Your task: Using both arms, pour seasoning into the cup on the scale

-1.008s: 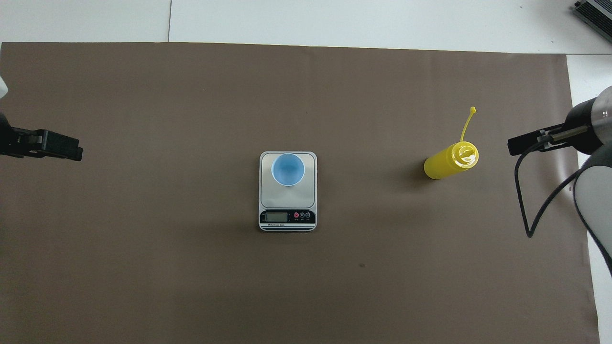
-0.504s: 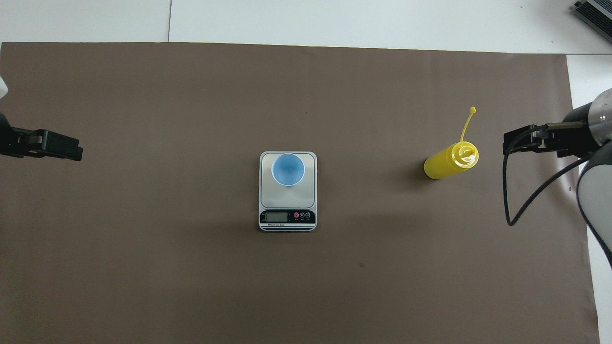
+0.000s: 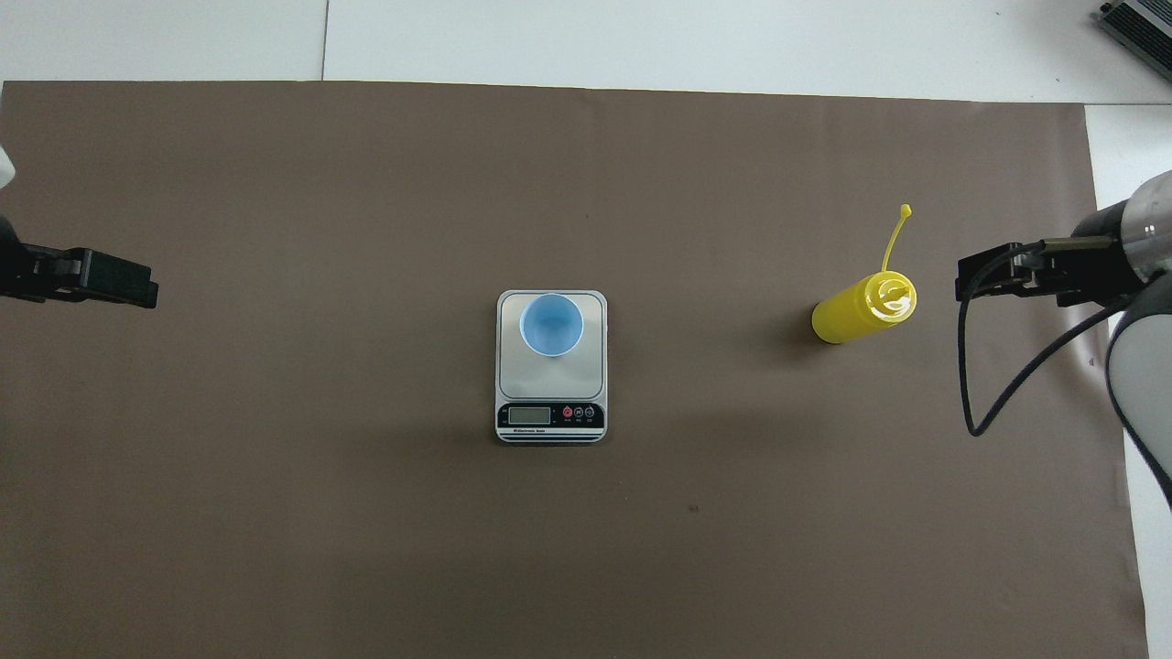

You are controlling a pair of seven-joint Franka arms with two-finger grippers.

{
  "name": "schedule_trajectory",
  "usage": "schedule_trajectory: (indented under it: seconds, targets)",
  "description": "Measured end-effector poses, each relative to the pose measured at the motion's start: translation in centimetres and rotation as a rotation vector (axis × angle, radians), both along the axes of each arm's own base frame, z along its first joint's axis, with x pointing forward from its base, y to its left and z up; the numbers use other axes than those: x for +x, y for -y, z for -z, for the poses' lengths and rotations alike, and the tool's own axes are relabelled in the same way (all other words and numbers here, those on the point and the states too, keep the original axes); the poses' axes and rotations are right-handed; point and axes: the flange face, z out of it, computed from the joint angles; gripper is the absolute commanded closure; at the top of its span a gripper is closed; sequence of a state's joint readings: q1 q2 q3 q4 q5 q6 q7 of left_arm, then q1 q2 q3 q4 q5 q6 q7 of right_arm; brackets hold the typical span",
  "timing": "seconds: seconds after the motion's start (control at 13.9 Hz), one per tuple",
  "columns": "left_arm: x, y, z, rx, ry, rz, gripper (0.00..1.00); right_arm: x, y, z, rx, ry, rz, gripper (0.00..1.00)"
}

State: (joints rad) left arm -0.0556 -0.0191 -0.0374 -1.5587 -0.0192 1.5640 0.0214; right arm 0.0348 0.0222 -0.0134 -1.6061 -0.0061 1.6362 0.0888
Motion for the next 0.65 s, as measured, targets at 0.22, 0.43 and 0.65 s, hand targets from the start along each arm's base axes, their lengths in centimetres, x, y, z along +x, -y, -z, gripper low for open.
schedule_trajectory:
  seconds: [0.22, 0.43, 0.65]
  targets:
    - [0.0, 0.0, 0.0, 0.0, 0.0, 0.0, 0.0, -0.07, 0.07, 0.03, 0.002, -0.002, 0.001, 0.0]
    - [0.0, 0.0, 0.0, 0.0, 0.0, 0.0, 0.0, -0.14, 0.3, 0.3, 0.028, -0.009, 0.012, 0.0]
    - [0.0, 0.0, 0.0, 0.0, 0.0, 0.0, 0.0, -0.24, 0.78, 0.4, 0.033, -0.012, 0.006, 0.0]
